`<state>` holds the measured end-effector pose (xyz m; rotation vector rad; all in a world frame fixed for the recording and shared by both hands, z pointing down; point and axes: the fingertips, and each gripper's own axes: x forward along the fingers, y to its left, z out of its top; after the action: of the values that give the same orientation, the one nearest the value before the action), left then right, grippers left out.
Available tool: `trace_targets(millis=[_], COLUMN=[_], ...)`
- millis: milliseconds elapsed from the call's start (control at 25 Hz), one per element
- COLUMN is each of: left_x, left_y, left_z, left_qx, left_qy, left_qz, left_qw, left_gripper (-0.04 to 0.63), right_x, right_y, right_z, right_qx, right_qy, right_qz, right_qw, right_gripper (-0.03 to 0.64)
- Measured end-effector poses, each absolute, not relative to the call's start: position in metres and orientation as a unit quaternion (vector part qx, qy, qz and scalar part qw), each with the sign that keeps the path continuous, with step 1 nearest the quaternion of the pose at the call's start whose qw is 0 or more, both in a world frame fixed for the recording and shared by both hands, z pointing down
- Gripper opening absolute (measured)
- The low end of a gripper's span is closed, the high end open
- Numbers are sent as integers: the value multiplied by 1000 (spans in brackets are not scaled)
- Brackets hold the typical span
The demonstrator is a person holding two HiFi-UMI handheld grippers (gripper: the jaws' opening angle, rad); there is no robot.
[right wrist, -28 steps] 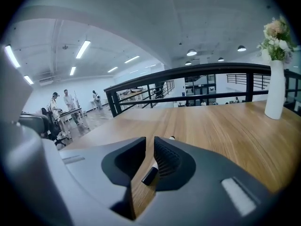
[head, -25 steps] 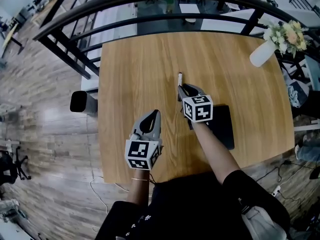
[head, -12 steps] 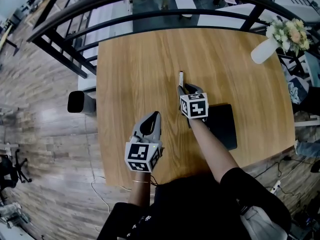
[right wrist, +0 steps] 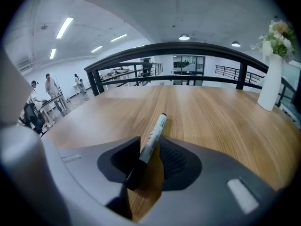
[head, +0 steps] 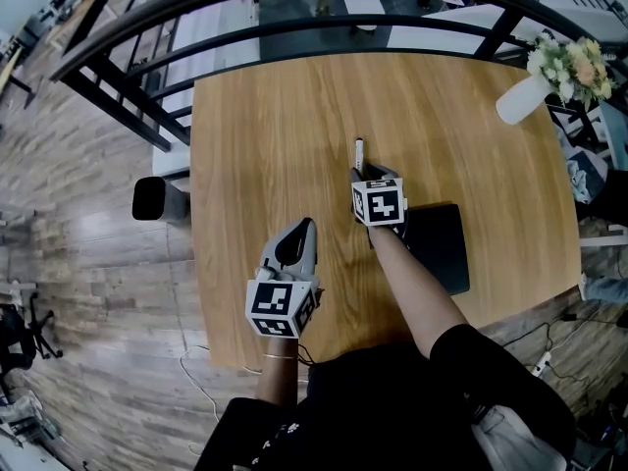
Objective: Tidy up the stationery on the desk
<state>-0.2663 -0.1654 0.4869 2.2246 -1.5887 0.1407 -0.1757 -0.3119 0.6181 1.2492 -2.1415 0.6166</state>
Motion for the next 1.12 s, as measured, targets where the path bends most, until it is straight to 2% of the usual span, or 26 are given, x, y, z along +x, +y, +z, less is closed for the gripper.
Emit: trace_targets(millis=[320,440,520,1120], left_x=[-270,-270,-271,-278], left_y=[-166,-166,-165,-160], left_z=[489,488,489,487], left_qx=[793,792,791,786], left_qy=[-572,-573,-574,-582], left_qz=[45,44,44,44], left_qw=[205,206,206,205], left_gripper=[-8,-8,-8,-8], right_x=[-178,-176,-175,-172], right_y=[-312,-311,-310,-300], right_z=[627,626,626,602], right_qx=[467,469,470,472], right_qy=[-792,-790,-791,-807], right_qz=[232,228,225,225], right_qw=[319,321,321,276], right_gripper=[143,93,81,78])
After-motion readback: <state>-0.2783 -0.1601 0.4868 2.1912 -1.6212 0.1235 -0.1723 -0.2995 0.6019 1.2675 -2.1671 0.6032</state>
